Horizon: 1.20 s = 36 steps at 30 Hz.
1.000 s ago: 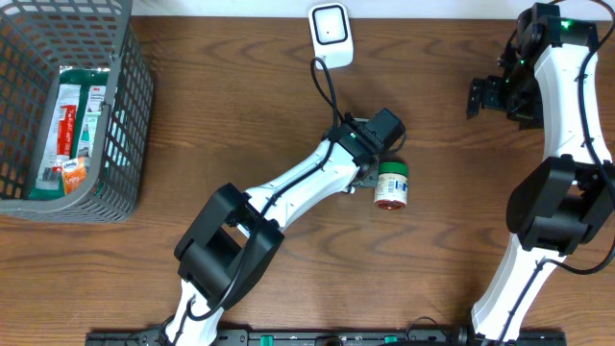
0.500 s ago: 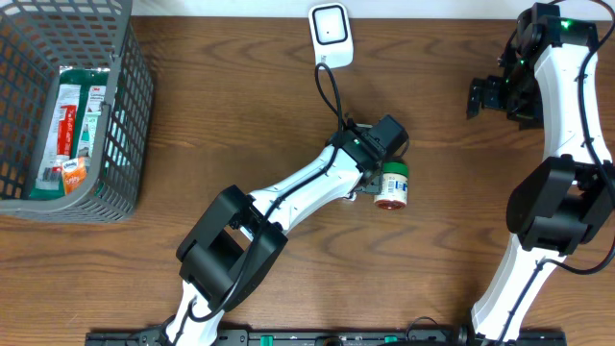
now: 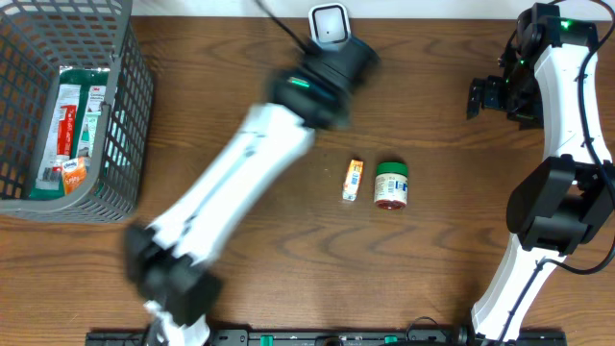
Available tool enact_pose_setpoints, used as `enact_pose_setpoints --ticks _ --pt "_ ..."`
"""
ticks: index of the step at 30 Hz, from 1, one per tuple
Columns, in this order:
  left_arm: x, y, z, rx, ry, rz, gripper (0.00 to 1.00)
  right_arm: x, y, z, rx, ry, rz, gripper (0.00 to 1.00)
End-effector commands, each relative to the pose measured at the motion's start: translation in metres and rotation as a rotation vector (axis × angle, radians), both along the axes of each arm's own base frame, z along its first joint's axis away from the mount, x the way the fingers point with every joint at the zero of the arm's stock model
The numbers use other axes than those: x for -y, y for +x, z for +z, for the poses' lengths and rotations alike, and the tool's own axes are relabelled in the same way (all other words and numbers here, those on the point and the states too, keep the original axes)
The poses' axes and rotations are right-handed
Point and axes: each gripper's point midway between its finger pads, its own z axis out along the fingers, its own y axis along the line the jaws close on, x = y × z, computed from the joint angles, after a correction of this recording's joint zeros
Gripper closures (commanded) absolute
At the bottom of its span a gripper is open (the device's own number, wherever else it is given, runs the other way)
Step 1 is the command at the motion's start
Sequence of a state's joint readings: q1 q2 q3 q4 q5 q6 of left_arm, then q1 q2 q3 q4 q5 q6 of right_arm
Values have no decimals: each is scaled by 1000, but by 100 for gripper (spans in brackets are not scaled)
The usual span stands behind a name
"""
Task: Scan the item barcode
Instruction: 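Release the packet on the table and return left gripper to basket, then grasp an orange Kleenex tissue pack in the basket with left gripper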
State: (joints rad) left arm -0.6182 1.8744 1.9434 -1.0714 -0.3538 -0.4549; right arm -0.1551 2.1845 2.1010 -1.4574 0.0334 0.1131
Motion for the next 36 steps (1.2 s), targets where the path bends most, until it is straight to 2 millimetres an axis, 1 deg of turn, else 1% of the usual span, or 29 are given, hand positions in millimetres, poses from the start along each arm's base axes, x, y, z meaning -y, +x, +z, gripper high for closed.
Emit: enact_pose_setpoints --ticks 1,3,4,7,9,11,13,17,20,24,26,29,31,33,36 --pt "-112 9 87 212 35 255 23 2 2 2 8 -8 5 1" --pt "-167 3 108 256 14 389 22 2 2 2 8 -8 5 1" --pt "-198 -2 118 276 9 467 22 2 2 2 8 -8 5 1" --pt "-273 -24 129 296 7 674 22 2 2 2 8 -8 5 1" --pt "-313 -39 128 283 27 781 22 2 2 2 8 -8 5 1" --pt "-350 -54 119 247 52 885 23 2 2 2 8 -8 5 1" --pt "-372 -61 107 208 48 942 23 2 2 2 8 -8 5 1" --pt "-405 -74 70 82 52 1017 23 2 2 2 8 -8 5 1" --pt "-424 -84 42 -19 68 1073 23 2 2 2 8 -8 5 1" --pt "-439 -86 2 -134 54 1103 23 2 2 2 8 -8 5 1" --pt "-442 -84 -16 -189 56 1101 23 2 2 2 8 -8 5 1" --pt "-441 -76 -48 -299 65 1034 26 2 2 2 8 -8 5 1" --pt "-437 -70 -66 -360 50 973 39 2 2 2 8 -8 5 1" --pt "-433 -67 -83 -418 35 920 47 2 2 2 8 -8 5 1" --pt "-434 -66 -100 -472 41 904 47 2 2 2 8 -8 5 1"
